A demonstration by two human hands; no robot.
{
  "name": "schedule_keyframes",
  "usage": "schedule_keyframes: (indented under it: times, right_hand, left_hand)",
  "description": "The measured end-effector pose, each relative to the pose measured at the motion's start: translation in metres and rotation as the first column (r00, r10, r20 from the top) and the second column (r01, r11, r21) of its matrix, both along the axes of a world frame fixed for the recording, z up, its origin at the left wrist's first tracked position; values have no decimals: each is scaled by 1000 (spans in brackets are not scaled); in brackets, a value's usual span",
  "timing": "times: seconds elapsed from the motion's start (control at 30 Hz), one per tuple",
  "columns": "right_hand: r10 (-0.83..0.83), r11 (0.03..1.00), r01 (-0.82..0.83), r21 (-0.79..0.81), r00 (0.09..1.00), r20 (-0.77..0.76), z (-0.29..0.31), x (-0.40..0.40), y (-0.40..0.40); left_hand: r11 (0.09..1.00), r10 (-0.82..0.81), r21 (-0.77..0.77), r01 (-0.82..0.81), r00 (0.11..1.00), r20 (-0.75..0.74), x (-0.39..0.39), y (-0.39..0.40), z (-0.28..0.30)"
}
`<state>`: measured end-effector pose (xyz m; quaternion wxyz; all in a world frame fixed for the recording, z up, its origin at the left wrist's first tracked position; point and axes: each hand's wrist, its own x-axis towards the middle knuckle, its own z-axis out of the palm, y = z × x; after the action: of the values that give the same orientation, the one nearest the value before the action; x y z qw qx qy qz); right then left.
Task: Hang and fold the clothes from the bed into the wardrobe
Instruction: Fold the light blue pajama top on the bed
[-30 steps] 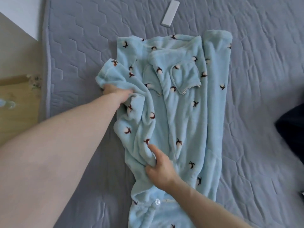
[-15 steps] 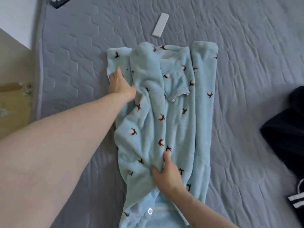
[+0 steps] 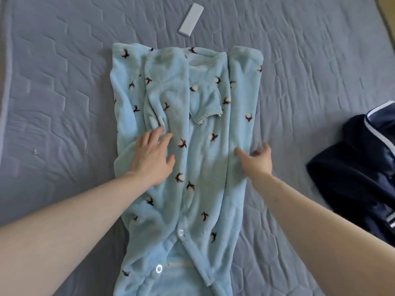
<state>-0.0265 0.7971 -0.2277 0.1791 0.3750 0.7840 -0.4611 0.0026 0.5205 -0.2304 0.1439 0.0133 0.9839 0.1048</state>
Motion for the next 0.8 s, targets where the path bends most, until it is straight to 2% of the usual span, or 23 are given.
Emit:
schedule_keyframes:
  times: [0.07,0.13,0.2,0.27,0.33,0.43,0.5,0.53,0.63,0.7,0.77,0.8]
  right_hand:
    - [-24,989,29,-142,999,40,2,-9,3]
    - [-98,979,87,-186,994,-52,9,-8,5]
    - [-268,944,227,-239,951,-153,22,1,6]
    - [-418,893,356,-277,884,-210,38,17,12]
    - [-456,880,396,-261,858,-236,51,37,22]
    - [-421,901,374,-220,876,-234,60,59,41]
    - [-394,909,345,-235,894,-211,64,64,45]
    - [-371,914,318,-251,905,-206,66,64,45]
    - [-275,920,191,-343,937,-214,71,66,38]
    - [-186,917,101,-386,964,-190,73,66,36]
    - [-94,930,36,-367,985,-143,76,59,41]
    - [-60,942,20,-334,992,-111,76,54,45]
  left_hand:
    - [991,-36,120,54,988,-152,21,20,12]
    - [966,-66,233,113,977,-203,50,45,24]
    - [939,-85,329,103,994,-70,84,74,34]
    - [925,-88,379,9,977,192,121,107,38]
    - [930,-65,356,-92,911,407,155,140,37]
    - [968,-38,233,-93,864,501,186,178,36]
    - [964,60,200,-177,874,483,188,195,39]
    - [943,119,230,-239,892,436,183,202,41]
    - [869,313,360,-339,941,129,148,218,46]
    - [793,372,485,-368,924,93,118,218,49]
    - [749,259,586,-310,951,172,93,209,49]
    - [772,144,592,-230,971,189,84,202,49]
